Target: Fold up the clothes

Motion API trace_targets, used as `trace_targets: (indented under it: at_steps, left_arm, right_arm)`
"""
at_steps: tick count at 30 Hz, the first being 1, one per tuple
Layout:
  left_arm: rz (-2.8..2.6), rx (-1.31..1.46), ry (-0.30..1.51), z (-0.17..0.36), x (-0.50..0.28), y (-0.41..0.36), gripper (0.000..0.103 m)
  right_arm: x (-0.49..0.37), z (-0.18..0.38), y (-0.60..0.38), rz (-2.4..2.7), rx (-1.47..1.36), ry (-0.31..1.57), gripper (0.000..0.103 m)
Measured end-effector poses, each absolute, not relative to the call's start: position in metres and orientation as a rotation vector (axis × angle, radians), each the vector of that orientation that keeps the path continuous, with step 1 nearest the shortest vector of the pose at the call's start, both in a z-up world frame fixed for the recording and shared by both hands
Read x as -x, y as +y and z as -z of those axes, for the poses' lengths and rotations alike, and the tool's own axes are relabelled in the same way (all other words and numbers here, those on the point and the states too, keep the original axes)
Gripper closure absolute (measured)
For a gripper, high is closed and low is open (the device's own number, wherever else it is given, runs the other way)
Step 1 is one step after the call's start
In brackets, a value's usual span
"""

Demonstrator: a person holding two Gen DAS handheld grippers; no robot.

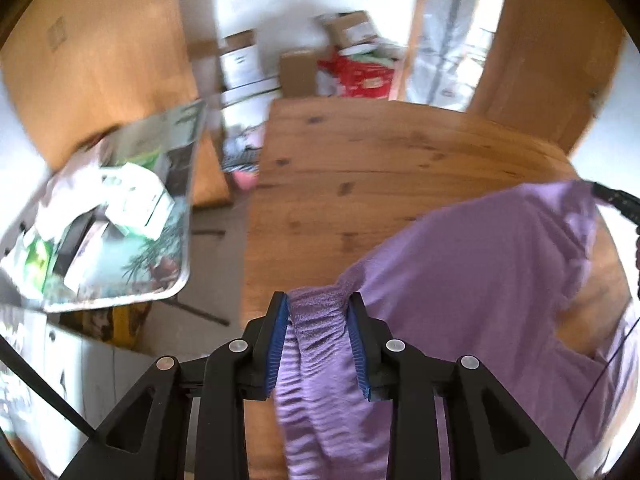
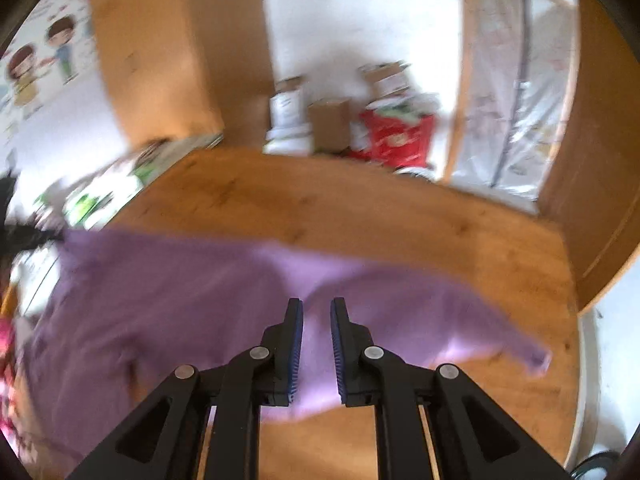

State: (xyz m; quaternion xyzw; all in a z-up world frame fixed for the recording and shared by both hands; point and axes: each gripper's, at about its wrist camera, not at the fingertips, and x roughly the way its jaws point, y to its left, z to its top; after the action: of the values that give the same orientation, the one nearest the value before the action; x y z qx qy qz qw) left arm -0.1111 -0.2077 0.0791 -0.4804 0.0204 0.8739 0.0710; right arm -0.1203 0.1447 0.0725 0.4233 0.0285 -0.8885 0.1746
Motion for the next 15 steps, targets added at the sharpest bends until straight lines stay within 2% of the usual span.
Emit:
trace_targets:
  at_steps: [5, 9, 12, 15]
  left_arm:
    - [-2.523, 1.370, 0.061, -0.095, 0.096, -0.169, 0.070]
    - [-2.506, 1.412, 0.128, -0.093, 0.086, -0.146, 0.070]
    - [-2.556, 1.486, 0.146, -0.086, 0.086, -0.159, 0.070]
    - [-2.657, 1.547, 0.051, -0.084, 0.091, -0.193, 0.070]
  right_arm:
    - [0.076, -0.054, 0.112, 2.232, -1.262, -0.048, 0.089]
    - [0.060, -0.035, 0.073, 2.133, -1.295, -0.004, 0.080]
    - [0.063, -0.022, 0.053, 2.091, -1.323, 0.004, 0.080]
    - [0.064, -0.016, 0.039, 2.077, -1.332, 0.016, 0.080]
